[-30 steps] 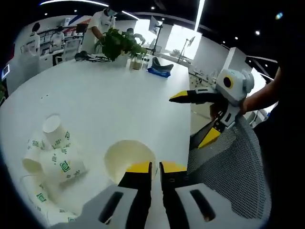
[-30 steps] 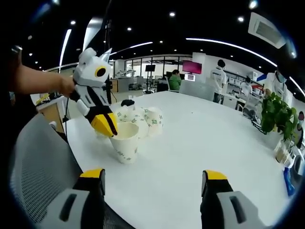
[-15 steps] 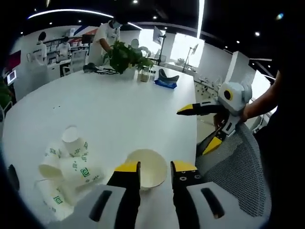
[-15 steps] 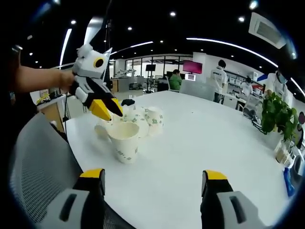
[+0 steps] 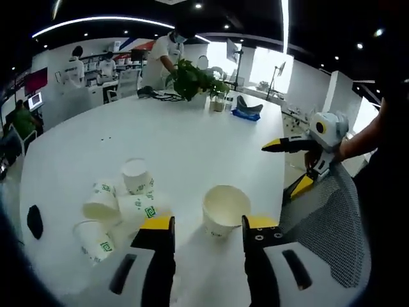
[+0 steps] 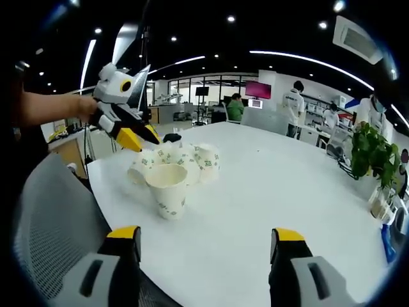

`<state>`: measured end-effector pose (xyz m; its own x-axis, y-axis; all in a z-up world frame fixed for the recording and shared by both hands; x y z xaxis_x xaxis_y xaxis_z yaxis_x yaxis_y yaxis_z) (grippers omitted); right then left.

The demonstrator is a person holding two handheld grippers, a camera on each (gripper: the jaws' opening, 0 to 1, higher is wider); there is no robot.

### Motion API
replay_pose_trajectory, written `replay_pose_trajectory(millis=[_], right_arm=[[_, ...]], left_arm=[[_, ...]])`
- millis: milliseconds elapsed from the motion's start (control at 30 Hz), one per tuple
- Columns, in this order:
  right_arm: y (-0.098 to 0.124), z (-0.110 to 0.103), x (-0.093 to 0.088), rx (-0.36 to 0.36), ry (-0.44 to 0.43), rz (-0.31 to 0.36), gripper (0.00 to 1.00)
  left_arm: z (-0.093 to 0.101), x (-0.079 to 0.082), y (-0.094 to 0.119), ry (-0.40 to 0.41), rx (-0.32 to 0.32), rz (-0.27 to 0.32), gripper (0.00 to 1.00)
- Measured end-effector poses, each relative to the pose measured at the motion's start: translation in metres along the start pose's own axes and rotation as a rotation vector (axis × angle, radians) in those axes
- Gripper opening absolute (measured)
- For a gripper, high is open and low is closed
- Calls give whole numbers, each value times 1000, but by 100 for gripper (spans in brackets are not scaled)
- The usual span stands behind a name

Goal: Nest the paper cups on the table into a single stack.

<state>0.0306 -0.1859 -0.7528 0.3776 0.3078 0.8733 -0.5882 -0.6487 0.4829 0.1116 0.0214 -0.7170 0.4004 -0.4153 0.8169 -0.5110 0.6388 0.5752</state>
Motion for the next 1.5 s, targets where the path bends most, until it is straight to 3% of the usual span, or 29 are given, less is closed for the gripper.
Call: replay_pose_trajectory(millis=[567, 800, 967, 1200, 1500], right_arm=[[0, 0, -2, 7, -1, -9, 84], [0, 1, -3, 7, -1, -12, 83], [0, 0, -3, 5, 0, -13, 83], [0, 0, -3, 5, -1, -14, 83], [0, 0, -3, 6, 4, -17, 83]], left_arm=[[-32, -18, 23, 111, 228, 62, 61], [-37, -25, 27, 122, 254, 42, 60], [-57, -37, 28, 129, 264, 30, 58], [-80, -47, 27, 151, 257, -4, 47], [-89, -49, 22, 193, 250, -24, 37]])
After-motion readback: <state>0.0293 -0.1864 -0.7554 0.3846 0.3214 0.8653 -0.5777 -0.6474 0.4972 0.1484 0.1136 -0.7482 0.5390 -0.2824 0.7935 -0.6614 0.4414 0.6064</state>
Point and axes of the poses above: the point that each gripper's makers call its tool centre point, and the gripper's own axes: y roughly backward along the fingers, z roughly to its right, x roughly out of its top, the point moved 3 cm from there along y, roughly backward along the fingers, and after that the axes turned 12 degrees about x, right-handed, at the moved point
